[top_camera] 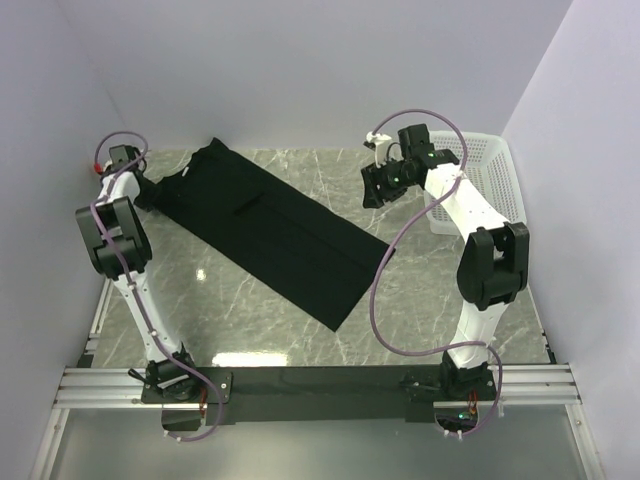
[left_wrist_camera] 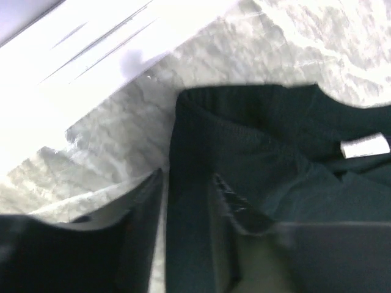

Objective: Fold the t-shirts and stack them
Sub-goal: Fold the tshirt

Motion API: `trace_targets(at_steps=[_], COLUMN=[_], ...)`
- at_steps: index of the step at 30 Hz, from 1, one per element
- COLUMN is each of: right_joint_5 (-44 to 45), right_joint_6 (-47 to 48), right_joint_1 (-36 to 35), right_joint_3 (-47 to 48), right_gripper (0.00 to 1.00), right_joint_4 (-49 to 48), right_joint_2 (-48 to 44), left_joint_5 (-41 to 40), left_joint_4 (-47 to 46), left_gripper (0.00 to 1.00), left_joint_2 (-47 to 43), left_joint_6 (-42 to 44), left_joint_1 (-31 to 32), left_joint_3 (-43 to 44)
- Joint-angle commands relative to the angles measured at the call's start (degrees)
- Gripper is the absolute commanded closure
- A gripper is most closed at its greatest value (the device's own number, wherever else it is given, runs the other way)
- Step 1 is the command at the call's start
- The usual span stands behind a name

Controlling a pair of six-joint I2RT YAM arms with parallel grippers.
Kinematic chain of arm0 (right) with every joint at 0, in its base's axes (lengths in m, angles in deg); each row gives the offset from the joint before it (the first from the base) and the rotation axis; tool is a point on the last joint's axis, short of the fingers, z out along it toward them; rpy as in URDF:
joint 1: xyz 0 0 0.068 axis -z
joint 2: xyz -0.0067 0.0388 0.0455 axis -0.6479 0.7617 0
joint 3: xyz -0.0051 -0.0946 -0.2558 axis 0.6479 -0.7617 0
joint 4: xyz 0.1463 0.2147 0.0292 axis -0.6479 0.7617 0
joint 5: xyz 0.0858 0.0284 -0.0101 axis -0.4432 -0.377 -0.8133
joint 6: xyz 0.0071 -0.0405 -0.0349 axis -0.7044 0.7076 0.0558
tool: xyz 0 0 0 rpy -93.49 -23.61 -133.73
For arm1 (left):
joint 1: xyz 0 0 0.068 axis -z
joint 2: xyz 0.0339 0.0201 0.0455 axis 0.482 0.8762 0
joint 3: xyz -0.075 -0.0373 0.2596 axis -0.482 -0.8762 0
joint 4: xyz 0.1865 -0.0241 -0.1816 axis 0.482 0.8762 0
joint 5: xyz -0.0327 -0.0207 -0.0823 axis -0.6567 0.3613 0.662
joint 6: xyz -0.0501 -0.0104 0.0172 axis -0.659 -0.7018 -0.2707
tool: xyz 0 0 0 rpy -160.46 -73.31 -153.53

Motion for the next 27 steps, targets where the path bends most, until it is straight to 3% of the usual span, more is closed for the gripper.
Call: trace_targets(at_steps=[1, 4, 5, 8, 11, 15, 16, 19, 22, 27], right_joint_5=[-0.4, 2.1, 2.8, 2.4, -1.2, -3.8, -4.5, -4.4, -4.0, -3.8], right_joint_6=[10.1, 20.2, 22.9, 24.4, 22.5, 18.3, 17.5, 13.8, 11.0, 7.0], right_joint_1=[0.5, 0.5, 0.5, 0.5, 0.5, 0.6, 0.6, 0.7, 0.9, 2.9], right_joint_3=[-0.8, -1.0, -1.5, -3.6, -5.6, -10.8, -11.9, -16.7, -21.6, -26.2], right_gripper=[0.36, 0.36, 0.36, 0.36, 0.36, 0.36, 0.36, 0.36, 0.36, 0.36], right_joint_4=[1.9, 5.5, 5.5, 5.5, 4.9, 1.8, 1.2, -2.2, -5.5, -8.6], right_joint_2=[-1.6, 1.9, 2.4, 2.4, 0.9, -3.5, -4.5, -8.9, -13.4, -18.6], left_joint_5=[2.1, 4.5, 7.1, 12.2, 18.5, 24.2, 23.9, 19.3, 9.4, 2.4], left_joint_4=[-3.7, -7.3, -9.3, -10.3, -11.7, -21.3, -23.7, -25.5, -19.9, -15.5], left_gripper=[0.55, 0.45, 0.35, 0.33, 0.33, 0.34, 0.35, 0.36, 0.37, 0.40], left_joint_2=[-8.5, -18.9, -24.2, -34.5, -44.9, -57.9, -60.9, -73.3, -83.9, -86.2], left_joint_6=[0.5, 2.8, 4.1, 4.3, -0.7, -15.7, -23.2, -35.6, -43.2, -54.9], left_joint_1=[0.1, 0.1, 0.1, 0.8, 4.6, 13.7, 15.4, 23.3, 31.9, 47.8], left_joint_3=[-7.1, -16.9, -19.4, -28.5, -40.5, -59.1, -66.3, -76.3, -79.6, -82.3])
